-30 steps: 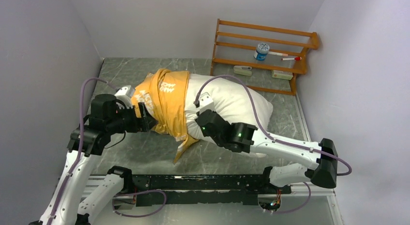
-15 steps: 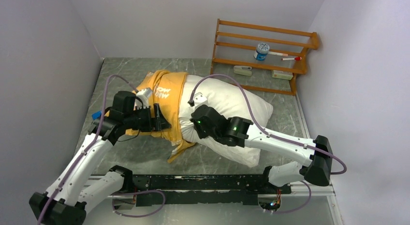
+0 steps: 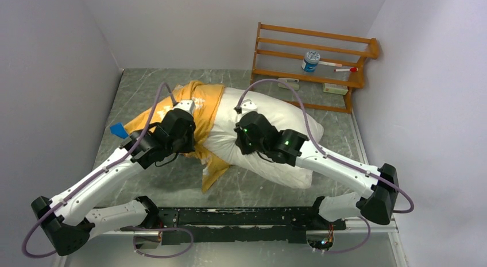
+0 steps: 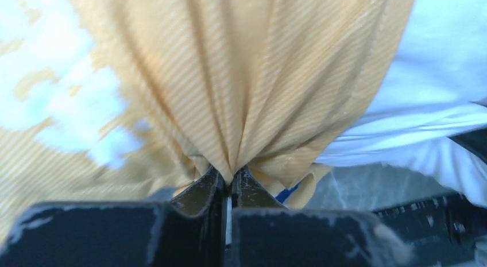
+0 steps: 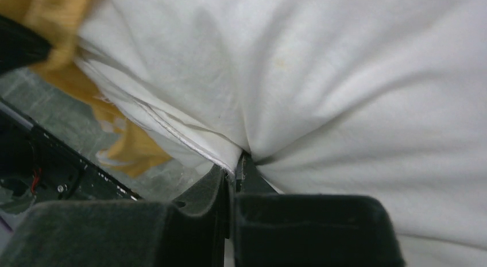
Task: Remove the pillowcase from the pillow
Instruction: Remove the pillow from the pillowcase.
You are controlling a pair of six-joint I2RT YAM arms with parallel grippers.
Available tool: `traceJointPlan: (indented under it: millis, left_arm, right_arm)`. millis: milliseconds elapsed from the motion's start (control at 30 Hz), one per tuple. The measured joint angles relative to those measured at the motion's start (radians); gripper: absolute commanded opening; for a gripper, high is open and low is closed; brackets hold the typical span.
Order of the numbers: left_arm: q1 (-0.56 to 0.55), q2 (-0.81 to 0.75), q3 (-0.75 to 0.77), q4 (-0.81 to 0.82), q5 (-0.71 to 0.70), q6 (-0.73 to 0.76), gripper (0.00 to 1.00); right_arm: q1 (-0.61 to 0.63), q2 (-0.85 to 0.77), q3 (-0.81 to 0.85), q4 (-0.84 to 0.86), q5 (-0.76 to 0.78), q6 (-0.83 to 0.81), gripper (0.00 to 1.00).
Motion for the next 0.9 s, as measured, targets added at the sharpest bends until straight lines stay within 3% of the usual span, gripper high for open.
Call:
traceJointPlan:
  millis: [167, 267, 333, 433, 567, 767, 900]
  left_arm:
    - [-0.003, -0.011, 0.099, -0.129, -0.223, -0.071, 0.05]
    - [-0.003, -0.026, 0.101, -0.166, -0.282, -0.106, 0.08]
    - [-0.003, -0.051, 0.085, -0.152, -0.264, -0.091, 0.36]
    - [-0.001, -0.106, 0.054, -0.138, -0.191, -0.032, 0.67]
    - [0.001, -0.141, 0.095, -0.116, -0.069, 0.040, 0.96]
    - [0.001, -0.095, 0.358, -0.144, -0.092, 0.110, 0.97]
    - [0.009, -0.058, 0.317, -0.147, -0.118, 0.120, 0.86]
  right_arm:
    - [-0.081, -0.055, -0.022, 0.031, -0.023, 0.009, 0.00]
    - [-0.119, -0.108, -0.067, 0.063, -0.060, 0.001, 0.00]
    - [-0.125, -0.146, -0.110, 0.091, -0.103, -0.022, 0.00]
    - [-0.131, -0.190, -0.161, 0.099, -0.167, -0.064, 0.00]
    - [-0.134, -0.214, -0.214, 0.084, -0.198, -0.106, 0.00]
    - [-0.134, -0.290, -0.292, 0.067, -0.243, -0.098, 0.00]
    - [-0.135, -0.332, -0.301, 0.055, -0.262, -0.076, 0.00]
